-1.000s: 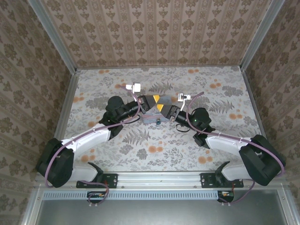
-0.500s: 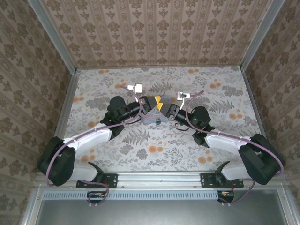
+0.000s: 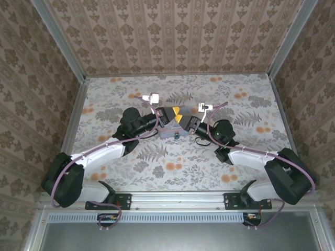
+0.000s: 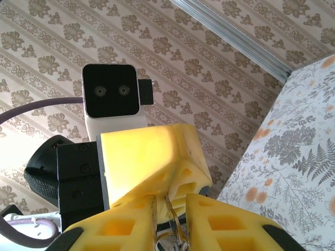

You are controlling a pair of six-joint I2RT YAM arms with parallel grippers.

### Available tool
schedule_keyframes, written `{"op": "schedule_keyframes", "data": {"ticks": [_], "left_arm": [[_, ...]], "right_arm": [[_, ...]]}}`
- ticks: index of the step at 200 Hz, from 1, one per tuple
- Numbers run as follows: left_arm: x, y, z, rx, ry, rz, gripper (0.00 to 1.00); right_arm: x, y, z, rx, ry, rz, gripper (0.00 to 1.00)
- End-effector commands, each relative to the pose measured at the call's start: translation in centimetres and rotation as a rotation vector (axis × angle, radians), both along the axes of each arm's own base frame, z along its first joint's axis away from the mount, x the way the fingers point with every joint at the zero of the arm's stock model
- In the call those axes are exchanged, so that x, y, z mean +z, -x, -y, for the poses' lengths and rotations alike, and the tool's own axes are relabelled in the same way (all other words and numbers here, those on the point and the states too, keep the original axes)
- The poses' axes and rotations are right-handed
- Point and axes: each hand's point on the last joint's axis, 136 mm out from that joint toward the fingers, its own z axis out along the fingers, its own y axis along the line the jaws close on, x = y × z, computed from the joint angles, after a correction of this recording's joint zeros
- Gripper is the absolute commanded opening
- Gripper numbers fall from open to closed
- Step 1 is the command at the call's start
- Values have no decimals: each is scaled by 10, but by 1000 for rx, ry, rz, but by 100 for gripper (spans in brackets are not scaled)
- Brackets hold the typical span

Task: Unlock the padlock with the key

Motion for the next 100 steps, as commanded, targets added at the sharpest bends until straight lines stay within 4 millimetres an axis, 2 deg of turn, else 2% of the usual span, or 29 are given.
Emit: {"op": "schedule_keyframes", "data": {"ticks": [1, 34, 68, 100], "left_arm": [[17, 0, 0, 14, 32, 56, 0], [17, 0, 0, 18, 35, 55, 0], [16, 1, 0, 16, 35, 55, 0], [14, 2, 1, 18, 36, 52, 0]], "right_arm": [[-2, 3, 0, -1, -17, 9, 27], [-6, 3, 1, -11, -19, -1, 28], [-6, 1, 3, -22, -28, -4, 23], [2, -1, 5, -38, -55, 5, 23]]}}
